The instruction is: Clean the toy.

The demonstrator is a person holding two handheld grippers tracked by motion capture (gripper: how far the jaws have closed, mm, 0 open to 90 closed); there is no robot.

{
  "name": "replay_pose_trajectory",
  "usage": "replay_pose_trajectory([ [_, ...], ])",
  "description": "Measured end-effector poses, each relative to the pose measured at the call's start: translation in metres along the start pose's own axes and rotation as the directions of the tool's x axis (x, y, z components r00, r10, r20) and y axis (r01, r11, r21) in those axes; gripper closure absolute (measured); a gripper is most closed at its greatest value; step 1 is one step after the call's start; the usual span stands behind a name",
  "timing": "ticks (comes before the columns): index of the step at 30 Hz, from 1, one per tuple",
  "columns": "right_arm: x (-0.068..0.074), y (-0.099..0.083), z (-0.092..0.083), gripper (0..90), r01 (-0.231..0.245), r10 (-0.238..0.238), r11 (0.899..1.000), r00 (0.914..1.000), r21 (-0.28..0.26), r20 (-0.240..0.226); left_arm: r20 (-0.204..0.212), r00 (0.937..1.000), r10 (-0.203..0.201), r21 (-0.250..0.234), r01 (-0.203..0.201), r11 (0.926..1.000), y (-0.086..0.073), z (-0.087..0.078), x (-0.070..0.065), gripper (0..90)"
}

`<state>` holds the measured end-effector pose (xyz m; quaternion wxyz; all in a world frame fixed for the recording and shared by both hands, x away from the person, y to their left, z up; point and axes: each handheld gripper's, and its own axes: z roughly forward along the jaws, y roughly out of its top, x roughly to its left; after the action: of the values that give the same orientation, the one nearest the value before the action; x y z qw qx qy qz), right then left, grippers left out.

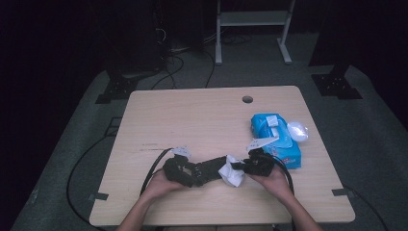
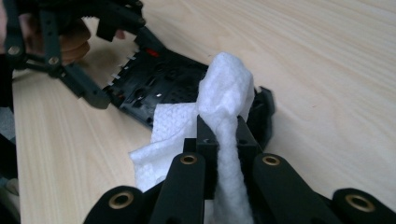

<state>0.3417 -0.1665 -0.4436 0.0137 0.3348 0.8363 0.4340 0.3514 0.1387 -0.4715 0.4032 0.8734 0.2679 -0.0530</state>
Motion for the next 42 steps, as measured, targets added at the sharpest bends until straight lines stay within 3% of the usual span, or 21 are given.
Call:
replay_pose_trajectory([
  [4,-0.004,0.000,0.007,85.3,-0.008,0.008,0.998,0.9999,0.064,-0.011,0.007,1.0000,0.003,-0.005,-0.003,1.0000,0.000,-0.001,0.002,16.7],
  [5,-0.003,-0.003,0.011,85.3,-0.004,0.005,0.996,0.9999,0.087,-0.015,0.003,1.0000,0.004,-0.024,-0.004,0.9997,0.000,-0.002,0.001,16.7],
  [9,-0.005,-0.009,0.013,85.4,-0.030,0.032,0.997,0.9990,0.073,-0.032,0.016,0.9998,-0.009,-0.031,0.009,0.9995,0.000,-0.005,0.002,16.6],
  [11,-0.002,-0.009,0.013,85.4,-0.017,0.019,0.997,0.9996,0.073,-0.022,0.011,0.9998,-0.015,-0.033,0.016,0.9993,0.000,-0.005,0.002,16.3],
  [15,0.002,-0.013,0.013,85.5,0.004,-0.002,0.998,0.9996,0.069,-0.028,0.047,0.9960,-0.076,-0.042,0.078,0.9961,0.000,-0.007,0.005,16.2],
  [25,0.008,-0.017,0.013,85.6,0.032,-0.031,0.998,0.9994,0.051,-0.017,0.063,0.9912,-0.116,-0.007,0.117,0.9931,0.001,-0.010,0.005,15.7],
  [30,0.011,-0.017,0.012,85.6,0.037,-0.037,0.998,0.9993,0.052,-0.012,0.059,0.9887,-0.138,-0.022,0.140,0.9900,-0.001,-0.017,0.008,15.7],
  [37,0.013,-0.018,0.012,85.5,0.046,-0.046,0.998,0.9989,0.053,-0.009,0.085,0.9787,-0.187,-0.019,0.189,0.9818,-0.004,-0.020,0.013,22.2],
  [42,0.016,-0.019,0.012,85.6,0.056,-0.056,0.997,0.9984,0.051,-0.011,0.120,0.9608,-0.250,-0.012,0.253,0.9674,-0.006,-0.016,0.019,21.7],
])
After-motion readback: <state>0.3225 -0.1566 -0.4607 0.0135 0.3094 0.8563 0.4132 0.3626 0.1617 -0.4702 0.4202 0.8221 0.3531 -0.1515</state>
